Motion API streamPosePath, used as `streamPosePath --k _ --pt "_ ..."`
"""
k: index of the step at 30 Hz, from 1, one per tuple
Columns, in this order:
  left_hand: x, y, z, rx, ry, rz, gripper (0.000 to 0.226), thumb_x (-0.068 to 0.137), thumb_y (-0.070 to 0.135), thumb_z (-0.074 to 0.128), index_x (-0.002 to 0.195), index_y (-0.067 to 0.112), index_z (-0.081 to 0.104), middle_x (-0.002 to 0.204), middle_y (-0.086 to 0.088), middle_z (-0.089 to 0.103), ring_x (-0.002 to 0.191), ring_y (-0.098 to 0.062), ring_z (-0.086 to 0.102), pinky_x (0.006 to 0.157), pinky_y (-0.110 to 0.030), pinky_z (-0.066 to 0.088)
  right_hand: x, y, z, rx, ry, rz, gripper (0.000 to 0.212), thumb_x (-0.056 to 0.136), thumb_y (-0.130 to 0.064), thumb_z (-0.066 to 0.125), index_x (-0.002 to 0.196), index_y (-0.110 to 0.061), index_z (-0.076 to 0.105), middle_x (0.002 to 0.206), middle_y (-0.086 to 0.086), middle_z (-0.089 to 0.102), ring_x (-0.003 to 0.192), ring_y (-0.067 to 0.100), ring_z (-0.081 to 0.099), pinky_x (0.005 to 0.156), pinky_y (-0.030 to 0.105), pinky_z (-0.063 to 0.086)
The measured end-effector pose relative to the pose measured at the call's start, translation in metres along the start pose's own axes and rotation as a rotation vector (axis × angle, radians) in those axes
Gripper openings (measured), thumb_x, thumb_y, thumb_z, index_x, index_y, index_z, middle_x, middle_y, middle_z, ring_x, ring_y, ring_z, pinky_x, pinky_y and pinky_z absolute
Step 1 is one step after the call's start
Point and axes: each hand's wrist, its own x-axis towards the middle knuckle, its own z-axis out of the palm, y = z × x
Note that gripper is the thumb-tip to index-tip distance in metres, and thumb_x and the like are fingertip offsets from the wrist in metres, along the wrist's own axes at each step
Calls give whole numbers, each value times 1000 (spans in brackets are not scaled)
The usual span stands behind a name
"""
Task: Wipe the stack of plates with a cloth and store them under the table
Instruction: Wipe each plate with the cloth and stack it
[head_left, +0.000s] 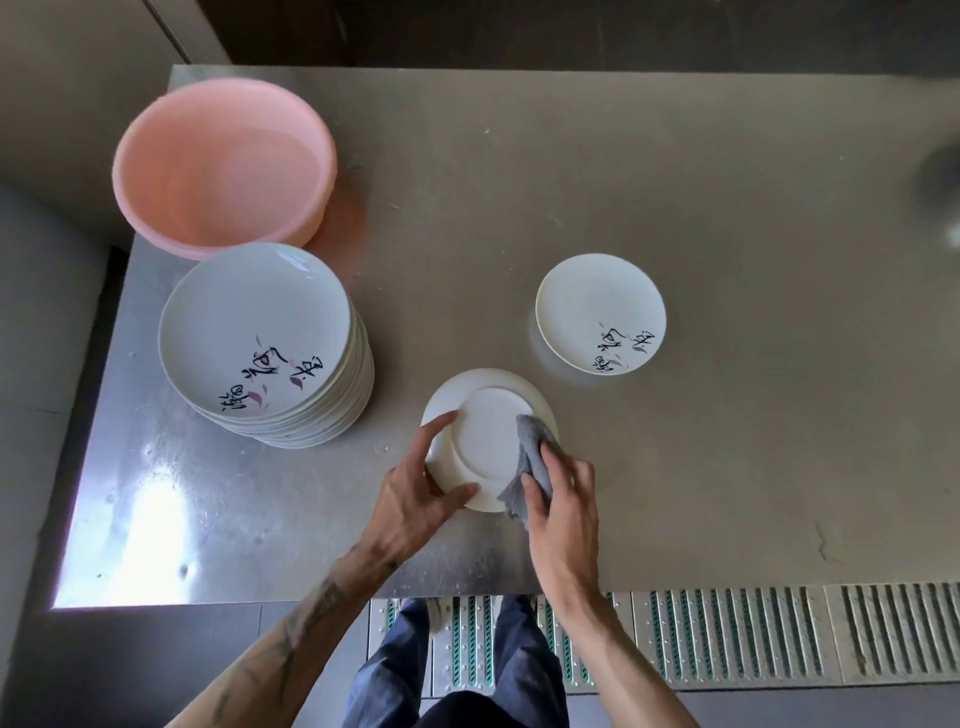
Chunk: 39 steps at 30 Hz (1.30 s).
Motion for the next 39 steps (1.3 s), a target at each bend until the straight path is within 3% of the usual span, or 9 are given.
streamPosePath --k 5,11,14,16,19,22,25,30,39 --pt "10 4 -2 -27 86 10 75 83 16 83 144 43 48 125 -10 54 85 -29 72 76 -49 63 14 -5 -2 16 -17 34 46 99 -13 65 143 -18 57 122 1 49 113 19 62 102 23 44" --pt "-1 1 15 -110 77 -1 69 94 24 76 147 50 41 102 -3 71 74 -19 76 72 -41 65 -7 -3 6 38 14 44 47 98 -20 66 144 -16 55 125 -2 48 114 14 60 99 14 40" --pt "7 -1 3 -117 112 15 60 96 17 72 145 42 49 117 -13 63 87 -29 73 72 -45 64 13 4 -5 22 -5 58 44 98 -16 66 142 -14 57 121 0 49 111 18 61 97 13 38" --pt "10 2 2 -126 144 26 61 93 10 74 143 37 52 127 -12 51 92 -34 70 69 -44 65 13 2 -3 20 -13 65 45 98 -16 66 141 -14 57 121 1 49 112 19 61 98 16 40" --pt "4 8 13 -61 97 75 75 88 9 78 148 39 45 134 -2 55 93 -31 68 74 -45 62 -7 -7 8 47 5 56 46 97 -18 68 141 -16 55 124 -4 48 113 15 60 97 15 41" --pt "0 1 10 7 52 58 79 86 23 82 148 46 39 116 -4 69 84 -26 70 73 -40 61 -9 -5 5 56 8 41 46 98 -19 67 142 -18 54 125 -6 48 113 11 59 98 12 39" --pt "3 -2 -2 -72 34 45 58 95 31 72 144 49 46 93 -5 74 71 -22 73 70 -41 63 12 0 -7 42 3 47 46 98 -15 66 142 -17 56 122 0 50 112 19 62 98 19 42" --pt "6 5 8 -165 113 53 57 90 23 74 140 40 52 121 12 56 78 -25 74 63 -42 64 -3 -11 6 47 -17 41 48 96 -20 69 142 -18 55 128 -3 48 115 17 62 100 21 45" --pt "7 5 4 -85 78 39 69 89 2 71 138 45 47 91 -1 69 67 -22 75 64 -44 64 14 -6 -3 63 -14 64 48 94 -15 71 141 -17 58 121 -1 50 113 16 59 98 13 37"
